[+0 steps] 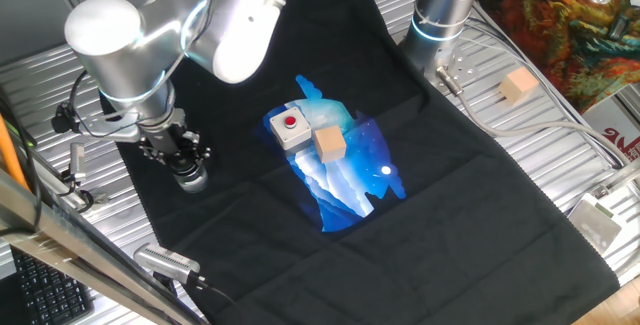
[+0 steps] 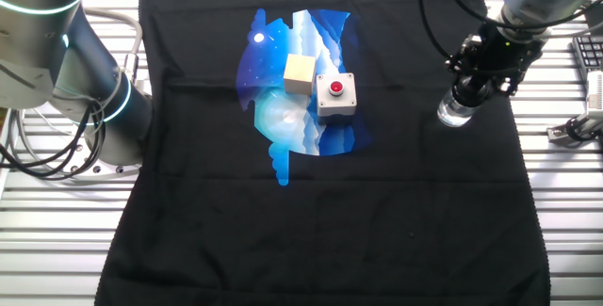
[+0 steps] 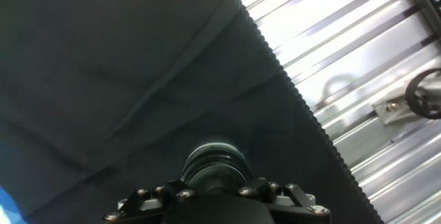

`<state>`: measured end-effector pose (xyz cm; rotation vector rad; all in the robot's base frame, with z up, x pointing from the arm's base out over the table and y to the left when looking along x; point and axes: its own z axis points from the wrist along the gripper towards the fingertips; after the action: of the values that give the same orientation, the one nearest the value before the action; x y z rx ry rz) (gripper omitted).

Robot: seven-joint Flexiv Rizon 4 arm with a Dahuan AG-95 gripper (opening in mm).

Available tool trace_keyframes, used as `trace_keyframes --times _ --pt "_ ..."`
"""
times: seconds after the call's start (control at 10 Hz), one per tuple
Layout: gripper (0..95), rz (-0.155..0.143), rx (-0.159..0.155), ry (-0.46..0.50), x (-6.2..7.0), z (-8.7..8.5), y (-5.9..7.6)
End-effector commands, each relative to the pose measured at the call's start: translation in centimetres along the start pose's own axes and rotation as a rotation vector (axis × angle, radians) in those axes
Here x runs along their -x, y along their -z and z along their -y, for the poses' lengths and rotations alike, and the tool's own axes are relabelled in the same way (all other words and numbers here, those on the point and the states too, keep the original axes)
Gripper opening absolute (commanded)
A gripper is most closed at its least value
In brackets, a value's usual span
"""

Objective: Screw the lid onto the jar

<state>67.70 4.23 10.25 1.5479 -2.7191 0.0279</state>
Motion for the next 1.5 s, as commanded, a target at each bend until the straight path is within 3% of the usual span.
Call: trace_keyframes --times 0.1,0.3,0.6,0.8,1.0,1.5 --pt "0.0 0.013 0.016 -0.023 -0.22 -0.06 -0.05" --pt "0.0 0.014 0.002 -0.027 -0.29 -0.04 -0.01" --pt "0.0 0.019 0.042 -0.066 -0.44 -0.01 0.07" --pt "0.0 0.02 0.037 -0.075 -0.45 0.0 0.08" --pt "0.0 0.017 0.063 -0.094 -0.5 0.01 0.11" --pt "0.0 0.005 0.053 -0.119 -0.52 0.01 0.14"
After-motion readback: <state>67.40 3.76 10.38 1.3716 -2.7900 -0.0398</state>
